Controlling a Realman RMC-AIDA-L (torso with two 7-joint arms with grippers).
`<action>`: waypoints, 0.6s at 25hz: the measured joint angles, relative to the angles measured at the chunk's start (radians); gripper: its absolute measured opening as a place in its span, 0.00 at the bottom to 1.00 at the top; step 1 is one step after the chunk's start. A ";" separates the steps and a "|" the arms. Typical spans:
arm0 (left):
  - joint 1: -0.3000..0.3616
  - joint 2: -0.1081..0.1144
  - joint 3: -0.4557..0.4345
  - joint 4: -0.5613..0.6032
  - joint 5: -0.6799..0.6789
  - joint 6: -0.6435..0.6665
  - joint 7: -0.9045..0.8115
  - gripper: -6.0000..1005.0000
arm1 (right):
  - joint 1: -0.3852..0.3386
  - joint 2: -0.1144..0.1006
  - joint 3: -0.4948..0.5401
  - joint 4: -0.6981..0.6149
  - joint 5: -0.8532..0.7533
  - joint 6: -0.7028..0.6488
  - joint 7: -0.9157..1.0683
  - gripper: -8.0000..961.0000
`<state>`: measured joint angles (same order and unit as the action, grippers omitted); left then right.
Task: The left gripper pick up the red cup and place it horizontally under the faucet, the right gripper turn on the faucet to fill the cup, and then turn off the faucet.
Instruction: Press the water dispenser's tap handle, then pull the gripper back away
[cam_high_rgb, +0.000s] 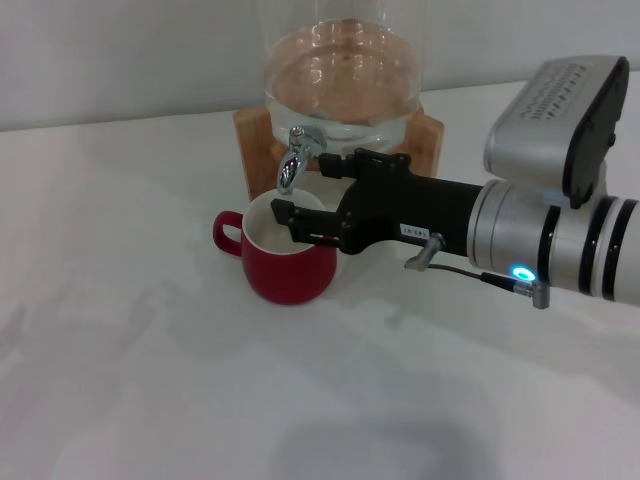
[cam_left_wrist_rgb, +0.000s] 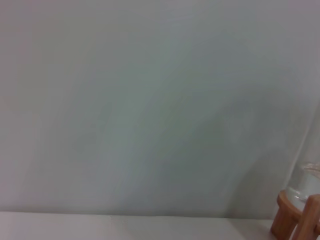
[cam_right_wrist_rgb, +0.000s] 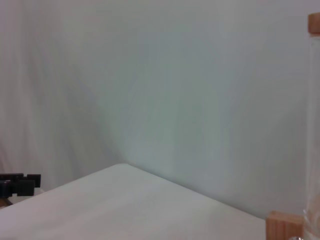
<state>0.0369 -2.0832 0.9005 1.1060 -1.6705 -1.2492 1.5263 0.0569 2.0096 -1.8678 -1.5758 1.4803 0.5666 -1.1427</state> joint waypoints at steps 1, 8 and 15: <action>0.000 0.000 0.000 0.000 0.000 -0.003 0.000 0.87 | -0.001 0.000 0.001 0.000 0.000 0.000 0.000 0.83; 0.000 0.000 0.000 -0.001 0.000 -0.009 0.000 0.87 | -0.011 0.000 0.016 -0.001 0.000 0.005 0.000 0.83; 0.001 -0.002 0.000 -0.004 0.000 -0.010 0.000 0.87 | -0.014 0.000 0.025 -0.003 0.000 0.005 0.000 0.83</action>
<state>0.0383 -2.0847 0.9004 1.1017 -1.6704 -1.2593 1.5263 0.0430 2.0096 -1.8429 -1.5788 1.4802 0.5720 -1.1427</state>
